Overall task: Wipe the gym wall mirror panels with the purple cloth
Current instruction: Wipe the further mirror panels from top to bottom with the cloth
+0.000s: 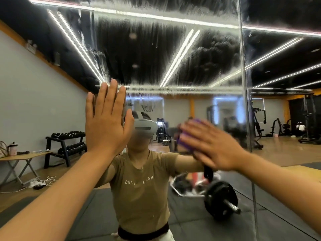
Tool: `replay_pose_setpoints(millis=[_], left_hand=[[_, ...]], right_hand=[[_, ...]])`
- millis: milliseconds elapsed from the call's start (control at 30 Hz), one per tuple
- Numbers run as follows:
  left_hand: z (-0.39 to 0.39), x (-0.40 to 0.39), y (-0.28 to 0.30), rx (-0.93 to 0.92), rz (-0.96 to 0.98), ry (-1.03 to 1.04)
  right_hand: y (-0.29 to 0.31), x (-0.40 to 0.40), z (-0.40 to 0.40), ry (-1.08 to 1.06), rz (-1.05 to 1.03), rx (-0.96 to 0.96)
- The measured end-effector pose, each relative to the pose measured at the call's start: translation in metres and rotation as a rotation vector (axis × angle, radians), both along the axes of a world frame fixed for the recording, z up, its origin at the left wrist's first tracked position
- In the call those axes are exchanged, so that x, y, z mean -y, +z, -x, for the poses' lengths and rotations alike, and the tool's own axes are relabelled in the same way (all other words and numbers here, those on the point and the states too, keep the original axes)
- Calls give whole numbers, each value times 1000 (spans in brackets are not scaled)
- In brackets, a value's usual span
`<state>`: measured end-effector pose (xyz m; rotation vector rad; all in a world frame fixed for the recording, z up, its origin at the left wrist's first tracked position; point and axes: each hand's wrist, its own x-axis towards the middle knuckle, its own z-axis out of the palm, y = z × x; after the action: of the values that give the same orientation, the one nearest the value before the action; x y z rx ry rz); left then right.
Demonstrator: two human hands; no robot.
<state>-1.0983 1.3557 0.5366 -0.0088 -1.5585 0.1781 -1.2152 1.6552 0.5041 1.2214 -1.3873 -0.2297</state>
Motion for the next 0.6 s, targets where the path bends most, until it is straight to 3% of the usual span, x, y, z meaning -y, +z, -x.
replay_pose_setpoints(millis=[167, 333, 400, 600], left_hand=[[-2, 0, 2, 10, -5, -10], [-7, 11, -1, 78, 79, -8], [-12, 20, -2, 114, 145, 11], [-30, 43, -4, 198, 261, 45]], right_hand=[[102, 1, 2, 0, 509, 206], [84, 29, -4, 58, 732, 250], [42, 47, -14, 90, 601, 212], [-87, 65, -35, -46, -217, -60]])
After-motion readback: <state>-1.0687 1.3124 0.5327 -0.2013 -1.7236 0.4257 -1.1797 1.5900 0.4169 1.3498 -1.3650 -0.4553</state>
